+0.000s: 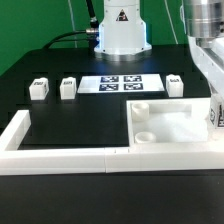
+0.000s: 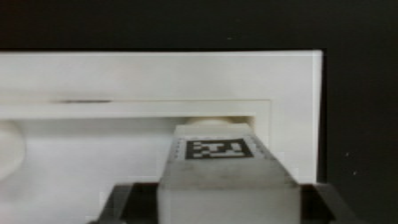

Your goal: Assemble square table

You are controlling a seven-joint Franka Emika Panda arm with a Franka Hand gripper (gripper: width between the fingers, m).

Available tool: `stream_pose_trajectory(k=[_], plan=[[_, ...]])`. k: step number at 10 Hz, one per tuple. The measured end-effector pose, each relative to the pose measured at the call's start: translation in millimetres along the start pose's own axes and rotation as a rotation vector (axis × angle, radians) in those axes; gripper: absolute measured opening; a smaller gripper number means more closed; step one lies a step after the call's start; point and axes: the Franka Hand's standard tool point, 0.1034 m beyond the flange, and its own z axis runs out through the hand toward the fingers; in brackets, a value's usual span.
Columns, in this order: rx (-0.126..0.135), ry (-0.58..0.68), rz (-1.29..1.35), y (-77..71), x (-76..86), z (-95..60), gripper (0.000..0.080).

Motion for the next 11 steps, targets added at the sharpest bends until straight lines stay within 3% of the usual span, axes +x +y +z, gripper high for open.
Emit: stream_pose_trajectory(k=[5, 6, 8, 10, 11], plan=[[0.002, -0.012, 0.211, -1.0, 0.6, -0.8, 0.0291], [0.015, -0.011, 0.321, -2.5, -0.2, -1.0, 0.0291], [0.016, -0.008, 0.311, -2.2, -0.7, -0.8, 0.0291], [0.014, -0.008, 0.301, -1.6, -1.4, -0.2, 0.0521], [0.014, -0.008, 0.299, -1.5, -1.5, -0.1, 0.0521]])
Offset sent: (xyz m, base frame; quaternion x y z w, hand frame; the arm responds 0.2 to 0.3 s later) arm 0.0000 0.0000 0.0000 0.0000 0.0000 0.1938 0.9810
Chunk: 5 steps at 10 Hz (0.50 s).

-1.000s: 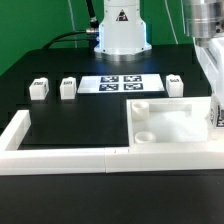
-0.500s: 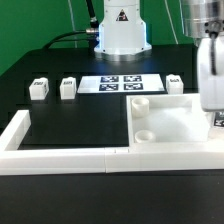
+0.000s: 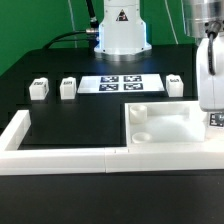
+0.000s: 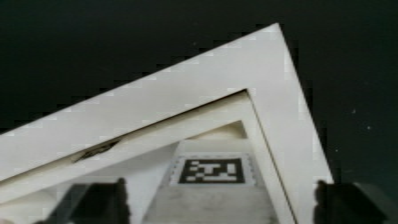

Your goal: Assemble square table

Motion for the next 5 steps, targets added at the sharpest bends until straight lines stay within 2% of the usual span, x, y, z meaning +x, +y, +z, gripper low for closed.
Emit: stream_pose_trajectory(k=[1, 4, 5], plan=[[0.003, -0.002, -0.012, 0.0, -1.6, -2.2, 0.0625], [0.029, -0.031, -0.072, 9.4, -4.3, -33.8, 0.0648], [0.033, -0.038, -0.068, 9.9, -4.4, -38.8, 0.0648]])
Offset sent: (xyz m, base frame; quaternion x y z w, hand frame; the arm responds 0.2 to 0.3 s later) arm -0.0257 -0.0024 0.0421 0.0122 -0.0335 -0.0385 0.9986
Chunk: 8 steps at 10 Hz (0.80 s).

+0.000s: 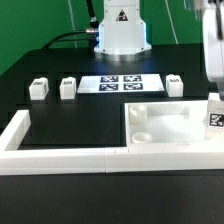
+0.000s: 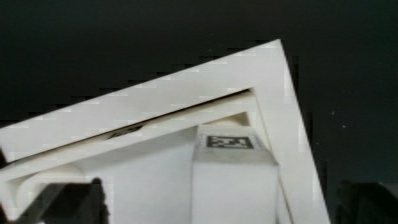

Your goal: Assemble square table

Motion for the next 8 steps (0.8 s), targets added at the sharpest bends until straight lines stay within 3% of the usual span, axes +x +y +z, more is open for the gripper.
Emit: stream_pose_trajectory(k=[8], plan=[[-0.01, 0.006, -0.006, 2.8, 1.4, 7.3, 0.0649]])
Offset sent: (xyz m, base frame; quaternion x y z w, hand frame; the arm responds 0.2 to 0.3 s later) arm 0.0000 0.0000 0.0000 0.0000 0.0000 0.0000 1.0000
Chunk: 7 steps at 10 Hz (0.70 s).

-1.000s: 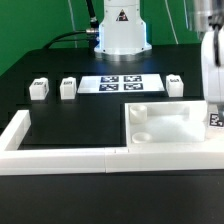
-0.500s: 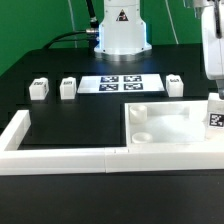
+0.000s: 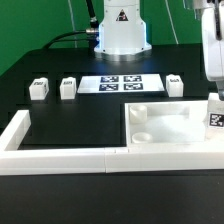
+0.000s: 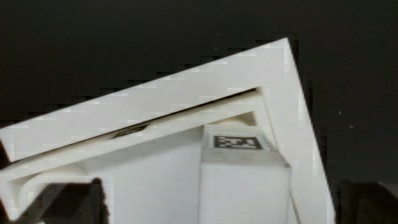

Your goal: Assemble square table

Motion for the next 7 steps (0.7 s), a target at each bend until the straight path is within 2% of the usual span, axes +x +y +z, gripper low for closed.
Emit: stream_pose_trajectory(k=[5, 7], plan=[[-0.001, 0.0, -0.017, 0.9, -0.5, 0.2, 0.0649], [-0.001, -0.007, -0.122, 16.4, -2.1, -12.7, 0.0649]])
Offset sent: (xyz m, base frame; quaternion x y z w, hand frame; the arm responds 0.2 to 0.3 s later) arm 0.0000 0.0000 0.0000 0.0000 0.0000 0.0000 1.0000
